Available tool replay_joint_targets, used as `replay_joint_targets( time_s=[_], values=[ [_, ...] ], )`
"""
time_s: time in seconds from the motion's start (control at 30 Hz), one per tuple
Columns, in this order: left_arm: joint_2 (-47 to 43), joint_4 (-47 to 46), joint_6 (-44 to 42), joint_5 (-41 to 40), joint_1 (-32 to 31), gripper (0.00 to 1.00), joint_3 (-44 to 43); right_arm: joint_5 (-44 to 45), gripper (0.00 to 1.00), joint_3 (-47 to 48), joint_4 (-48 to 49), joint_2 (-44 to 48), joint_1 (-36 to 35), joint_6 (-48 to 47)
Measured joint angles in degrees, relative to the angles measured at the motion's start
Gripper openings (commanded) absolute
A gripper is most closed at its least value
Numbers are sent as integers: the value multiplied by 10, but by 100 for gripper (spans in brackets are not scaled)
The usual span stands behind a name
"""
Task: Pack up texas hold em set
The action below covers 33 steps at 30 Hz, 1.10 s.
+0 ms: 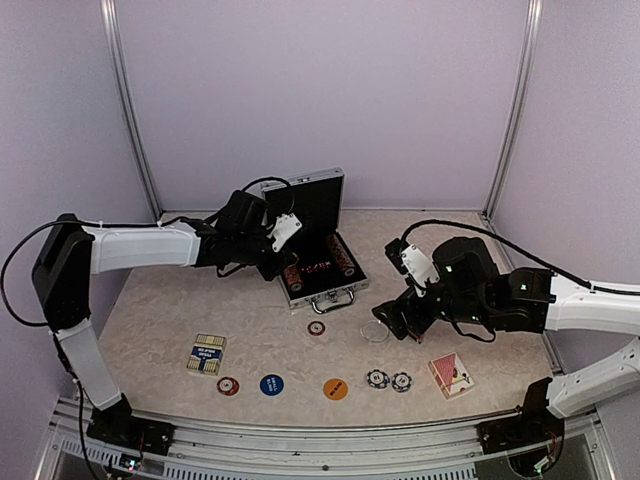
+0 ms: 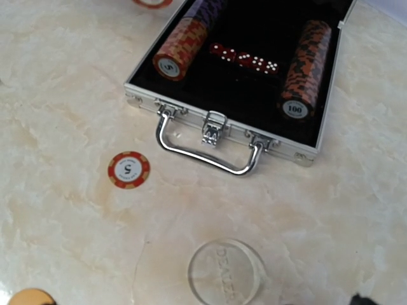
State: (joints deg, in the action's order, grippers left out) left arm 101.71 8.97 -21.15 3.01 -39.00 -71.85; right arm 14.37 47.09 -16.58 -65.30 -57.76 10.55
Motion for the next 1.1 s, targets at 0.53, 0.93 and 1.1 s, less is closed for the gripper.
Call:
replay_joint_targets(
  time_s=[0.53,0.93,1.1],
  values=[
    [52,10,-71,-23,-29,0,0,-7,100,-3,2,4,2,11],
    [73,9,-79,-50,-42,0,0,-15,100,-10,6,4,2,12],
    [94,5,-81,-65,-46,2,0,-17,100,-10,6,4,3,12]
  ],
)
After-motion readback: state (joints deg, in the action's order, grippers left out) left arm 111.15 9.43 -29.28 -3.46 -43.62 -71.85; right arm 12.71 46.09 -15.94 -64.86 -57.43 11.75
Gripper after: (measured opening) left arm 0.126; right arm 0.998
